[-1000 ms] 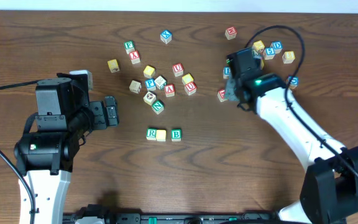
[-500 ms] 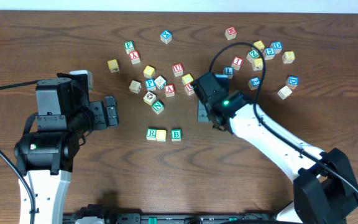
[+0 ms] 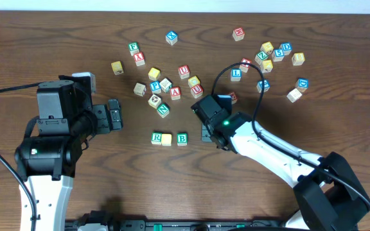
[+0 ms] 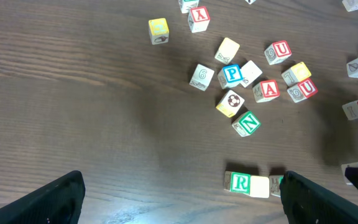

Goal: Spell out ROBOT

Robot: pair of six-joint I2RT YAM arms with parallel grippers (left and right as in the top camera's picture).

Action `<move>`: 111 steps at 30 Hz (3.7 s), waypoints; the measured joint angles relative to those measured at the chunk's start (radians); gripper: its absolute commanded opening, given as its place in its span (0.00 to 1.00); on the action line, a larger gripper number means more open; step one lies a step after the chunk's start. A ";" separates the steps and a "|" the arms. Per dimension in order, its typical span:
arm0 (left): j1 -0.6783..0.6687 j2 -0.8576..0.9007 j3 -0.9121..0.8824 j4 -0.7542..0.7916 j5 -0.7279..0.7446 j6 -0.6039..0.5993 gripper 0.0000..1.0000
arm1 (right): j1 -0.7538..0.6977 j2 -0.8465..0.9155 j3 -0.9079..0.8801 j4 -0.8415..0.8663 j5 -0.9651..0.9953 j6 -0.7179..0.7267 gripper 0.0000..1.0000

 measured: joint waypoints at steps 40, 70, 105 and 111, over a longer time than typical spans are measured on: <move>0.000 0.000 0.000 0.000 0.000 0.000 0.99 | 0.080 0.091 -0.009 0.047 -0.020 0.019 0.21; 0.000 0.000 0.000 0.000 0.000 0.000 0.99 | 0.080 0.093 -0.009 0.046 0.027 0.021 0.45; 0.000 0.000 0.000 0.000 0.000 0.000 0.99 | -0.092 -0.132 0.426 -0.293 0.150 -0.159 0.99; 0.000 0.000 0.000 0.000 0.000 0.000 0.99 | -0.322 -0.304 0.429 -0.418 0.151 -0.248 0.99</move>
